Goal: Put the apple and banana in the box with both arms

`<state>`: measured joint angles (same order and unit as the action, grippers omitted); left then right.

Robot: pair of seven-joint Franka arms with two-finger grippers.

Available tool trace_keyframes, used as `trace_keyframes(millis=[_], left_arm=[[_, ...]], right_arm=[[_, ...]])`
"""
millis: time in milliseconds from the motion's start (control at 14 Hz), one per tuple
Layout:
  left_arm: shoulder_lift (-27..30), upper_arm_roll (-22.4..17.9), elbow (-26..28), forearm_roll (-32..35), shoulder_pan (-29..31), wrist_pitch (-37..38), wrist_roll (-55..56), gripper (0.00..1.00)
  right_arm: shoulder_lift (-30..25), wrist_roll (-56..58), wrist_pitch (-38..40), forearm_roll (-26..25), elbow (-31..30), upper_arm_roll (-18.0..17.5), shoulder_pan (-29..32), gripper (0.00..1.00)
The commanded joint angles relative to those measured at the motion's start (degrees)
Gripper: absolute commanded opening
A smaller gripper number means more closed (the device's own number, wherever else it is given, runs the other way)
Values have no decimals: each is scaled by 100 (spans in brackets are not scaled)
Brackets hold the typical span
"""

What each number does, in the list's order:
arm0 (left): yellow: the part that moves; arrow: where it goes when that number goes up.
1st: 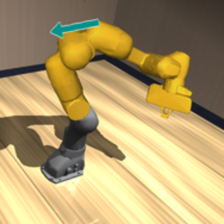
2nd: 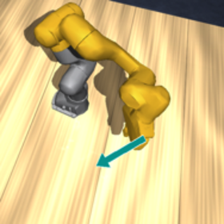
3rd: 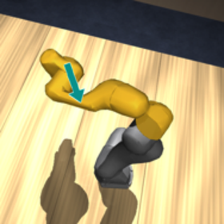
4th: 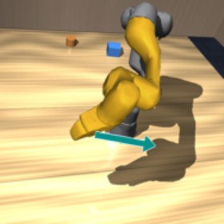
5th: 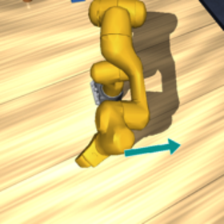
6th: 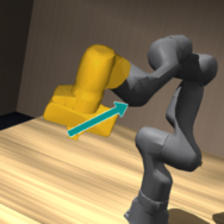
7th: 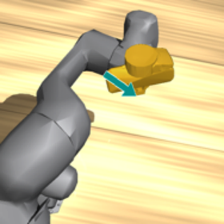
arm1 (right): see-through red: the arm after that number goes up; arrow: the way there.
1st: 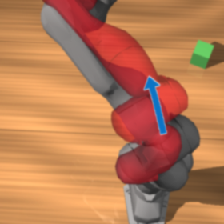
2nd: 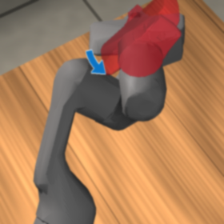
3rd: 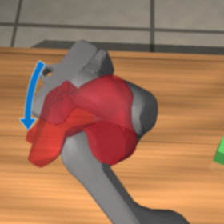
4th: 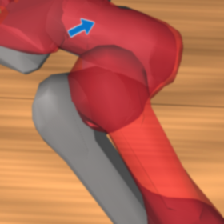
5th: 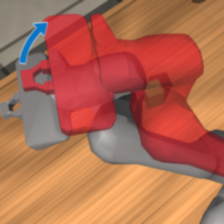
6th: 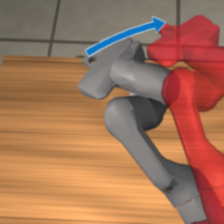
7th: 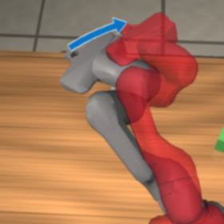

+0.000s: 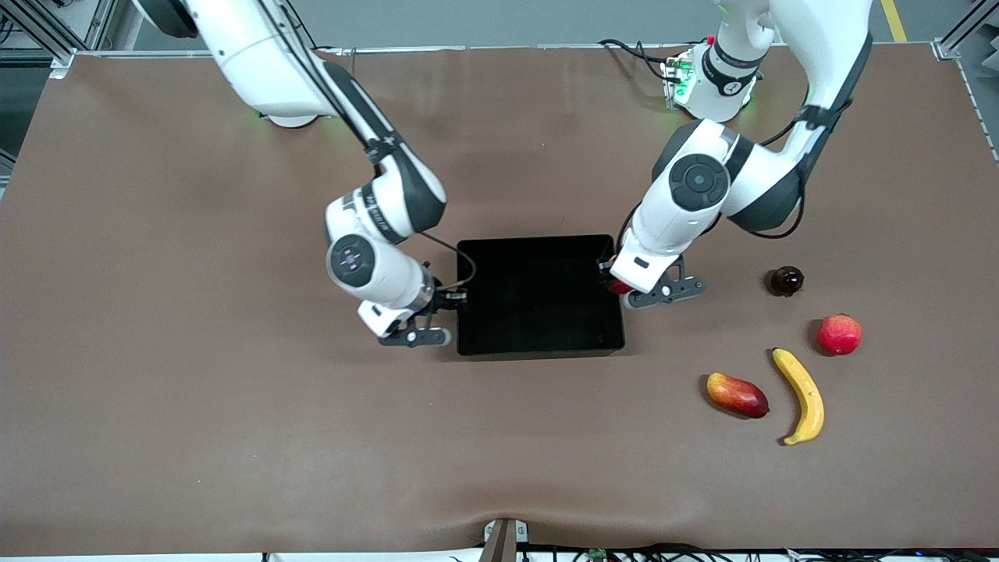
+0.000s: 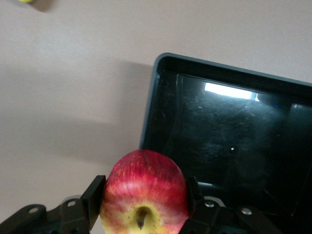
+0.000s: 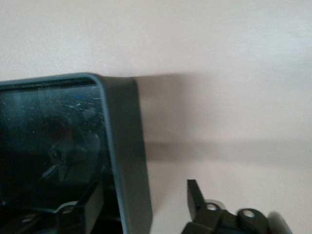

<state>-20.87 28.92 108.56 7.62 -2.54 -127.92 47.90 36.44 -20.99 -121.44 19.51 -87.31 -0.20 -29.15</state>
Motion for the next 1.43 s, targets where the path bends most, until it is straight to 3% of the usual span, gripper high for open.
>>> trace_keyframes(millis=[0,143,571,929,1000,1214,1357], left_arm=[[-338,-9,-317,29,-282,-84,491,0],[-522,-9,-275,90,-405,-84,554,0],[-1216,-9,-300,705,-748,-110,1440,0],[-1560,-9,-318,767,-854,-374,1916,0],[-1586,-18,-318,785,-854,-374,1925,11],[-1508,-18,-318,829,-836,-321,1908,100],[-1272,-18,-362,838,-749,-252,1890,100]], right_arm=[[-190,-28,1347,-209,721,90,427,100],[-321,25,1850,-745,1056,205,559,100],[-436,121,3915,-974,2260,231,1823,100],[-909,857,3988,-1704,2341,222,2509,100],[-1120,1008,3997,-1801,2245,214,2737,100],[-1735,1614,3927,-1811,1674,214,3116,100],[-2261,1677,3927,-1828,1359,214,3205,100]])
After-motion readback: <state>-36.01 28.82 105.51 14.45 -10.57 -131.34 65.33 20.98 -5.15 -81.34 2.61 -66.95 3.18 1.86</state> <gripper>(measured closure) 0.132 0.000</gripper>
